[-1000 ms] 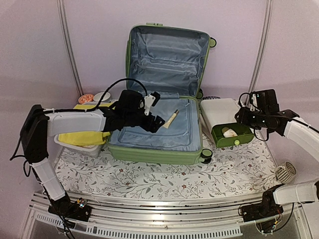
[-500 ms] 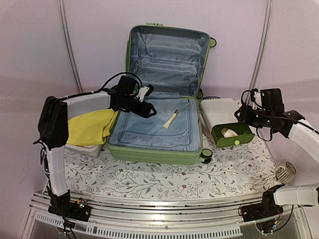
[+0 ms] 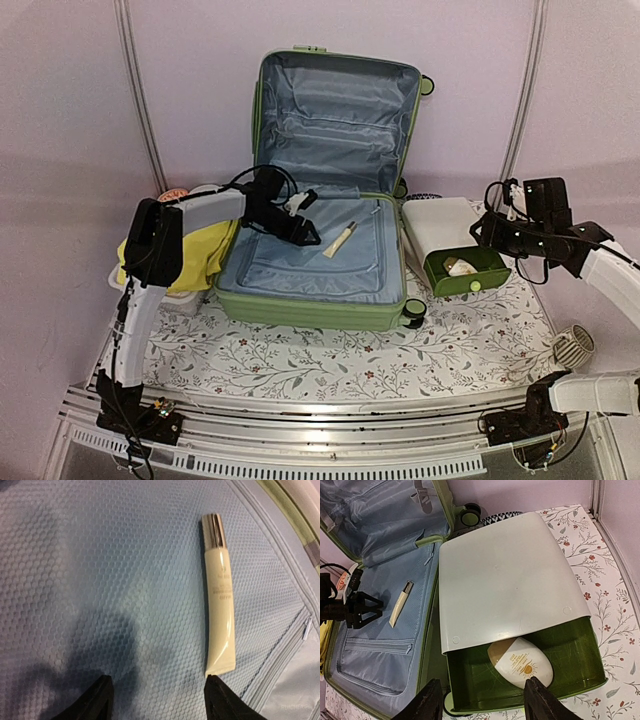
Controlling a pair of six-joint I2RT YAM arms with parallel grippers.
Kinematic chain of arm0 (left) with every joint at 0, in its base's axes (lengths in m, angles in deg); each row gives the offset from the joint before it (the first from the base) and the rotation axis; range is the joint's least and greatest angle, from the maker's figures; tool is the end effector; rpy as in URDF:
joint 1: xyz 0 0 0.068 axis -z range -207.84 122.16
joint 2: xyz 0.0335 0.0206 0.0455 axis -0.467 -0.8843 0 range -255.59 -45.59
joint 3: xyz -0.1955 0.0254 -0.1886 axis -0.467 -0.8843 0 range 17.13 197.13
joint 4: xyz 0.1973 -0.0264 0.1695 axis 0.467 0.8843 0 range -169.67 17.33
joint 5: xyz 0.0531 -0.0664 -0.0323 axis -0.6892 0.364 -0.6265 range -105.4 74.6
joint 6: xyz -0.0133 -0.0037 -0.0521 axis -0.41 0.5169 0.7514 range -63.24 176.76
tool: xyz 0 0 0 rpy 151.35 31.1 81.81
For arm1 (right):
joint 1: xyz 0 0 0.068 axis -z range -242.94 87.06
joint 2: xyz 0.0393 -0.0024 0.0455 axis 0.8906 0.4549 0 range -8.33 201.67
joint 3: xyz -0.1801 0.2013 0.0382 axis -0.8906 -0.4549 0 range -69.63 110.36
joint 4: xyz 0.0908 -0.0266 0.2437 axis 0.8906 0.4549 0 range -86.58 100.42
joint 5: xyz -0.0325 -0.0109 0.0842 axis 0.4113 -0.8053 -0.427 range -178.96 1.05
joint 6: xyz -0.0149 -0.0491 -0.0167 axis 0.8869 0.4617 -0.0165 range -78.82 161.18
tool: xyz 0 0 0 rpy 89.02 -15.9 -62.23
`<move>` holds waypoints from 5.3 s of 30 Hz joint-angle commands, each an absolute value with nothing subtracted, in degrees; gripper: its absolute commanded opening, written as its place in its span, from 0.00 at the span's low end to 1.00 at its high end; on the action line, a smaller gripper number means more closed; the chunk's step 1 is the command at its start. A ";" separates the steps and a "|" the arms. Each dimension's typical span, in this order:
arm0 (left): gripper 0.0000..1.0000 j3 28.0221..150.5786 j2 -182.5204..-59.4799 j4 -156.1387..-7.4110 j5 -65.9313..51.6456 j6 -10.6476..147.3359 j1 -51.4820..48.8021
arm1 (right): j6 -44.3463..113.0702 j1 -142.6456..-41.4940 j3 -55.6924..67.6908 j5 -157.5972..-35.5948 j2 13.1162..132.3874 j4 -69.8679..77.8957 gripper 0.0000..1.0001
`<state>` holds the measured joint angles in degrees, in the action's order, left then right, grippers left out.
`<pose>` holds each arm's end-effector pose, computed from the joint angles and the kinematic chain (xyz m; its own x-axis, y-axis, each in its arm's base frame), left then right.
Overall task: Open, take out, and arrange the luggage
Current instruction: Pick up the makeup from the opened luggage, then pass from the left arm to the right
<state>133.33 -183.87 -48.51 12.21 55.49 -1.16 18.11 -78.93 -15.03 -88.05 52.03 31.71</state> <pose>0.4660 -0.2528 0.1682 -0.7012 0.3745 -0.6066 0.6615 0.6590 -0.3579 0.2212 0.0628 0.3167 -0.5981 0.2362 -0.7658 -0.0308 0.9481 0.3165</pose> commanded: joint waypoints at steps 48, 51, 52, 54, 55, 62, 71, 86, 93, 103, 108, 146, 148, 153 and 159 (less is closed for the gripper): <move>0.22 134.69 -191.37 -43.06 31.37 51.58 1.08 | 17.29 -78.81 -15.00 -89.65 49.70 32.29 0.57; 0.13 133.69 -190.00 -43.11 31.07 51.77 1.08 | 17.13 -78.75 -15.12 -89.81 49.44 32.50 0.57; 0.13 132.98 -189.15 -43.45 30.52 52.39 1.08 | 17.10 -78.82 -15.12 -89.95 49.42 32.51 0.57; 0.13 130.43 -186.55 -45.17 28.63 53.71 1.07 | 16.89 -78.78 -15.19 -90.45 49.39 32.38 0.58; 0.13 128.79 -185.19 -46.28 27.48 54.25 1.03 | 16.77 -78.76 -15.30 -90.86 49.41 32.23 0.58; 0.13 116.56 -175.26 -53.27 23.80 55.50 1.00 | 15.74 -78.76 -15.61 -94.76 50.41 30.88 0.59; 0.12 108.52 -164.76 -53.91 19.66 56.56 1.53 | 14.65 -79.34 -15.89 -102.72 50.82 28.49 0.64; 0.11 98.46 -143.36 -62.14 15.39 61.63 9.15 | 13.15 -95.47 -16.89 -110.37 53.40 8.49 0.66; 0.12 91.41 -138.72 -75.84 14.97 67.64 16.04 | 11.12 -102.29 -20.63 -109.08 53.93 -6.17 0.66; 0.12 90.03 -139.91 -84.46 17.60 69.41 20.64 | 11.61 -105.80 -16.63 -108.55 61.38 -6.87 0.63; 0.12 91.56 -141.93 -84.38 21.30 69.00 21.82 | 14.80 -106.09 -14.82 -109.78 64.15 -6.78 0.59; 0.74 94.57 -139.13 -74.87 5.02 60.14 25.15 | 23.06 -106.34 -16.96 -86.39 51.98 5.79 0.11; 0.74 93.15 -137.27 -74.99 2.62 59.57 24.89 | 23.07 -106.22 -18.45 -80.68 49.67 7.18 0.11; 0.74 90.34 -134.13 -75.64 0.01 59.14 23.76 | 16.15 -105.28 -21.41 -62.63 46.18 12.55 0.12; 0.73 89.33 -133.02 -75.52 -0.42 59.53 23.07 | 6.71 -99.50 -22.64 -64.91 46.08 12.54 0.12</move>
